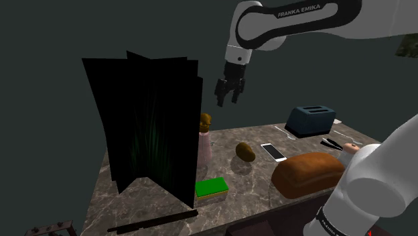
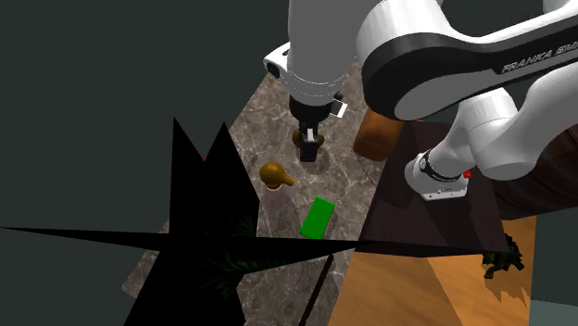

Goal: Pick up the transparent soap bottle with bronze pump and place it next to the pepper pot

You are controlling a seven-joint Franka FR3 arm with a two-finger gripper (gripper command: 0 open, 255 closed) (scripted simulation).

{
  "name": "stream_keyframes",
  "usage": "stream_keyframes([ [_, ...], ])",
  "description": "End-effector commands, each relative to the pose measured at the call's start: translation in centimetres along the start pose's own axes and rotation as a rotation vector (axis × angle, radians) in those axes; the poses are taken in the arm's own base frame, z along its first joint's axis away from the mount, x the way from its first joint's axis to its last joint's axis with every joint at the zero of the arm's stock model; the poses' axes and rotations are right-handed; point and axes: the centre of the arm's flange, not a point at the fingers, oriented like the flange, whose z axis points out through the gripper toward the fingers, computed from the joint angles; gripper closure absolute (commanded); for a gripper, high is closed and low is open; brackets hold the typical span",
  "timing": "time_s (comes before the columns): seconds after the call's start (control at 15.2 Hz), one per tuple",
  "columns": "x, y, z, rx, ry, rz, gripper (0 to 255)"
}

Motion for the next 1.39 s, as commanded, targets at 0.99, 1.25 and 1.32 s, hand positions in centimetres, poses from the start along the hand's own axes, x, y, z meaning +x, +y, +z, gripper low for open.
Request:
stream_keyframes([
  [0.99,7.5,-4.4,8.9,-0.041,-0.036,-0.064,0],
  [1.25,7.5,-4.4,8.9,-0.041,-0.036,-0.064,0],
  [1.32,7.5,-4.4,8.9,-0.041,-0.036,-0.064,0],
])
